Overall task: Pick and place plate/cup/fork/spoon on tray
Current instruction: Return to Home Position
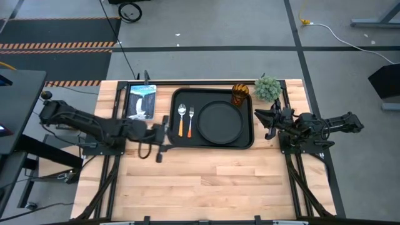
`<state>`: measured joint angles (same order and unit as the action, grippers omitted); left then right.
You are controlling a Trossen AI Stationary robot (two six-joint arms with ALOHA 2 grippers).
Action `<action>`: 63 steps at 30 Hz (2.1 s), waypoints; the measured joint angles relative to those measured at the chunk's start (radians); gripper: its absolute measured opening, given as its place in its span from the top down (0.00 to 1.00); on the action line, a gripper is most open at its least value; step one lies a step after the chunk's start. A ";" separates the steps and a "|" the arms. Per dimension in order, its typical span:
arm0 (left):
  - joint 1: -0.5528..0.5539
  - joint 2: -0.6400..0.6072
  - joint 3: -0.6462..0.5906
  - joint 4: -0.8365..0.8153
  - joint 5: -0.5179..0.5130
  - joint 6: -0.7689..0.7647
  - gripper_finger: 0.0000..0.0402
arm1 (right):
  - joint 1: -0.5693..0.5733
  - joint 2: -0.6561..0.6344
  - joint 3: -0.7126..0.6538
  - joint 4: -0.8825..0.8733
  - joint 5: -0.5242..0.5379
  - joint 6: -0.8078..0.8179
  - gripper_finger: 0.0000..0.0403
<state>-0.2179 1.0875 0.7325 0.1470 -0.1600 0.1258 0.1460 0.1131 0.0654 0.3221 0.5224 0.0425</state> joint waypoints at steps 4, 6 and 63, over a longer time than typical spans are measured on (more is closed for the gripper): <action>-0.018 -0.103 -0.184 0.183 0.001 0.022 0.65 | 0.000 0.000 0.000 0.000 0.000 0.000 0.81; -0.016 -0.141 -0.266 0.262 0.000 0.019 0.65 | 0.000 0.000 0.000 -0.003 0.000 0.000 0.81; 0.158 -1.029 -0.725 -0.045 0.203 -0.115 0.65 | 0.000 0.000 0.000 -0.002 0.000 0.000 0.81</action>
<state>-0.0598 0.0582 0.0078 0.1023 0.0429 0.0109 0.1459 0.1135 0.0650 0.3199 0.5220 0.0425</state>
